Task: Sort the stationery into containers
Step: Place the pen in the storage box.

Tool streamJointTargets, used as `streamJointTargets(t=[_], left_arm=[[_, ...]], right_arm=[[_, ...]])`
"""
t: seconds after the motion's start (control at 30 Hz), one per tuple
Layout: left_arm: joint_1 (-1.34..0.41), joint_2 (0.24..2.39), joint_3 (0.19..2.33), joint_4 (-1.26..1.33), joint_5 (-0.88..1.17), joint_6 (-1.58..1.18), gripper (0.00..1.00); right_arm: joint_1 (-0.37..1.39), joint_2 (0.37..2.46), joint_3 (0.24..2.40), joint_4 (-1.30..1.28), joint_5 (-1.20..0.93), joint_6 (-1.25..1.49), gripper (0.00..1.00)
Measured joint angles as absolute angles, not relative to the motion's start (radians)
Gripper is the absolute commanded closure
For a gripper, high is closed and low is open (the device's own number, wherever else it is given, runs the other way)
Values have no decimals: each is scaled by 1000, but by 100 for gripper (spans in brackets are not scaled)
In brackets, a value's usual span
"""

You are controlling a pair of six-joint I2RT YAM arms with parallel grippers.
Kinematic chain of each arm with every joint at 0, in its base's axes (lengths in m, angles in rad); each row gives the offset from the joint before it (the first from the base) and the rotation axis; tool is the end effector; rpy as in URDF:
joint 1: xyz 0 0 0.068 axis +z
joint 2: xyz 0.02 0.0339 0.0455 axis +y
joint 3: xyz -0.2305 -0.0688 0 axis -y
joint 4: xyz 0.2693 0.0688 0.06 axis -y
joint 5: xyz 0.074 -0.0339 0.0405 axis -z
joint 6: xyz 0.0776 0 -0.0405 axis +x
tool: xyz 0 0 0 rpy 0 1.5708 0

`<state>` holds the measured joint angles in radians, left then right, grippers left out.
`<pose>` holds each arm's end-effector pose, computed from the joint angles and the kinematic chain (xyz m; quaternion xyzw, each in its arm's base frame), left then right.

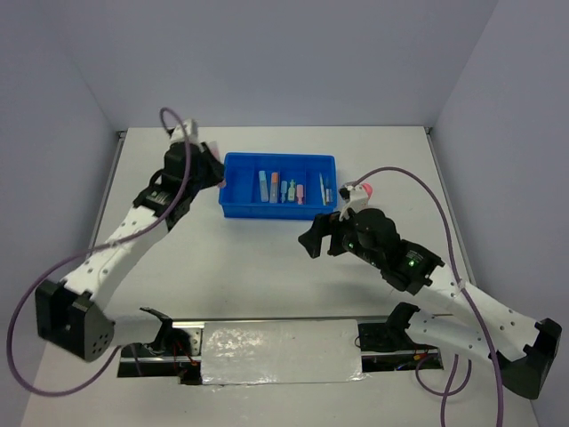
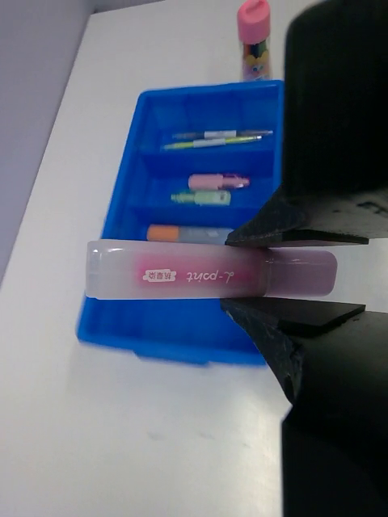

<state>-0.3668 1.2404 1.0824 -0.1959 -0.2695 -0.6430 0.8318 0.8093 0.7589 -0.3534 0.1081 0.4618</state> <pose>0.3436 -0.1099 0.2968 -0.1880 0.7948 -0.1775 0.5491 0.1893 0.1954 0.2673 -0.1240 0.8246 0.2956 0.4662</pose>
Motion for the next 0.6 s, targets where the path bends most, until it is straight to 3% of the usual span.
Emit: streamJointTargets(t=[0.37, 0.6], left_arm=[[-462, 1771, 1430, -133, -124, -469, 79], [-498, 1895, 1502, -142, -144, -447, 64]], right_arm=[[736, 657, 725, -439, 175, 505, 0], [548, 617, 691, -475, 125, 520, 0]])
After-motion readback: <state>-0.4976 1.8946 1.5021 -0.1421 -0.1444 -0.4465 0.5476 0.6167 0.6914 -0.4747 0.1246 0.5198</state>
